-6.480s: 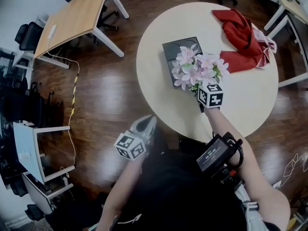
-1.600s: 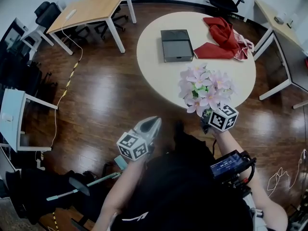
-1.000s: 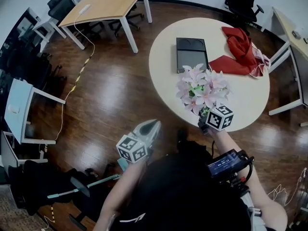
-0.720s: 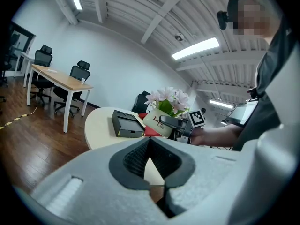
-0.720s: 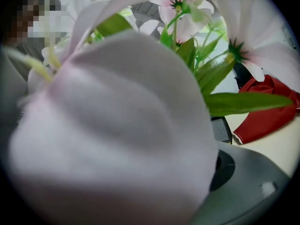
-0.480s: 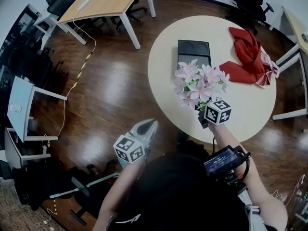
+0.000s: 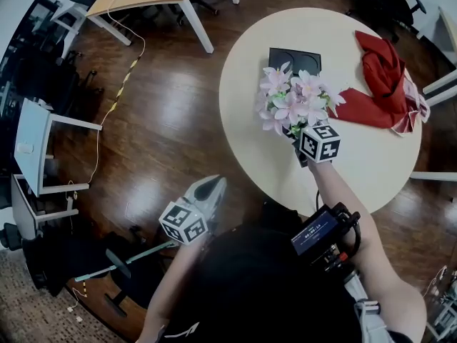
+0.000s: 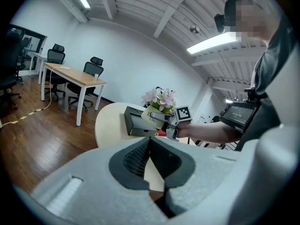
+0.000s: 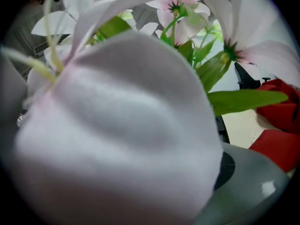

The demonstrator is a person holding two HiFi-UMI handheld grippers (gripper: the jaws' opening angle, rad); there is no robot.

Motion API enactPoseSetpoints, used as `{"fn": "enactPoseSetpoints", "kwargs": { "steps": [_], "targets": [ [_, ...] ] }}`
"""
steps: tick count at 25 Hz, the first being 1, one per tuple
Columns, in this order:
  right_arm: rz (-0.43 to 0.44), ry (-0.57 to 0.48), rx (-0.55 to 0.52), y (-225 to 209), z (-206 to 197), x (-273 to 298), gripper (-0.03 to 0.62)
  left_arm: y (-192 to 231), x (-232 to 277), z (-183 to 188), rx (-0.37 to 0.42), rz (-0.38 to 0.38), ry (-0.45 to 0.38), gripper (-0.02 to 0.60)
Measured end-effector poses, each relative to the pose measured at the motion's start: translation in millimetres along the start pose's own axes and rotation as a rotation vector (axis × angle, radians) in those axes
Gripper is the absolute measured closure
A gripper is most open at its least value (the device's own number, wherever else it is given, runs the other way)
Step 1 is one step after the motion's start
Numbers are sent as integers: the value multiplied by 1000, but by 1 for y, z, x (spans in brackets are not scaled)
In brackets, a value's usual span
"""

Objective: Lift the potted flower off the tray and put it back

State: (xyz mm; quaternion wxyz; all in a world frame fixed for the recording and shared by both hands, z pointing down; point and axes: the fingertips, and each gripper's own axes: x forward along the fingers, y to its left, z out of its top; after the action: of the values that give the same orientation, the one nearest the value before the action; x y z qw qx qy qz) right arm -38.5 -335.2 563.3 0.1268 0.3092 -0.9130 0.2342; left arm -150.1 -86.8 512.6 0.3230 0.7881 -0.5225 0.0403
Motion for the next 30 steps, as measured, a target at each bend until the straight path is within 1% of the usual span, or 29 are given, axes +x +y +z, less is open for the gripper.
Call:
{"fn": "enactPoseSetpoints", "kwargs": {
  "steps": [7, 10, 17, 21, 26, 30],
  "targets": [
    [-146, 35, -26, -45, 2, 36, 37, 8, 2, -3, -18, 48, 21, 577],
    [-198, 47, -22, -60, -1, 50, 37, 15, -1, -3, -27, 76, 24, 577],
    [-309, 63, -64, -89, -1, 71, 37, 16, -1, -5, -47, 114, 29, 577],
    [-337, 66, -68, -96, -4, 78, 37, 20, -1, -4, -54, 127, 28, 577],
    [-362, 85, -88, -95, -13, 79, 37, 17, 3, -5, -28, 122, 44, 577],
    [-383, 95, -70, -96, -15, 78, 37, 15, 3, -4, -24, 117, 43, 577]
  ]
}}
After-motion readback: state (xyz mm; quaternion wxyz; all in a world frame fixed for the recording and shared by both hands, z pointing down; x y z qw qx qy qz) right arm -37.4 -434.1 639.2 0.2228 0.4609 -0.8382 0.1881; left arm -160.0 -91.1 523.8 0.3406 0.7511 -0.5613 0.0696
